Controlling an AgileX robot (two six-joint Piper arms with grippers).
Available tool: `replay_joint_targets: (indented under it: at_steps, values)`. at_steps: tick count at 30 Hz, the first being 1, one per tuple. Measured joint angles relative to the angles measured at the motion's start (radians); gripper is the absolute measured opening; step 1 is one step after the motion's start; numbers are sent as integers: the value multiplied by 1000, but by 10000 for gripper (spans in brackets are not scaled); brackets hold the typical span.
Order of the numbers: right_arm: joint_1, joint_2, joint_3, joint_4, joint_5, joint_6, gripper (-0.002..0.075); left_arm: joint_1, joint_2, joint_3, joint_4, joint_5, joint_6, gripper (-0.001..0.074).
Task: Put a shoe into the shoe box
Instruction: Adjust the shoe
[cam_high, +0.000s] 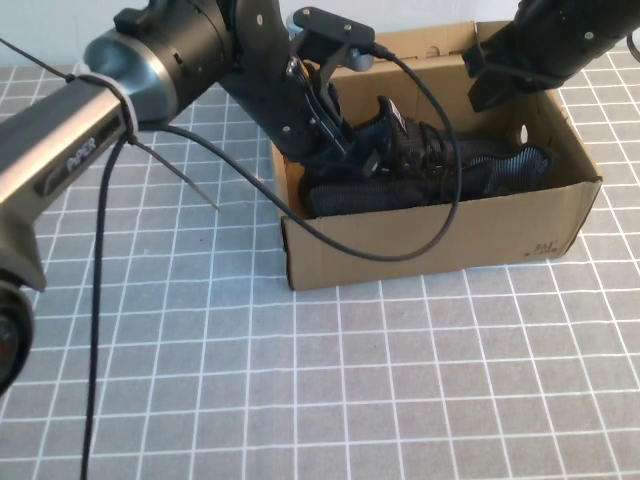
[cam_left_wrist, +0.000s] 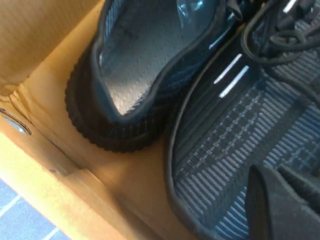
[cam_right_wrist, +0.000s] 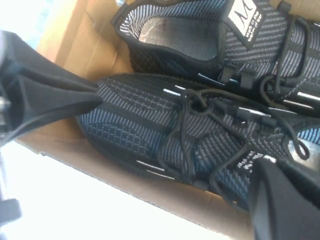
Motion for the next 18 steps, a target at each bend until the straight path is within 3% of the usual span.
replay_joint_targets:
  at_steps: [9,18]
  values:
    - [0,-4,0,0,12,0,-16,0,128,-1,49,-11,2,-1]
    - [0,-126,0,2,38,0,-16,-2,-110,-1,54,-27,2,-1]
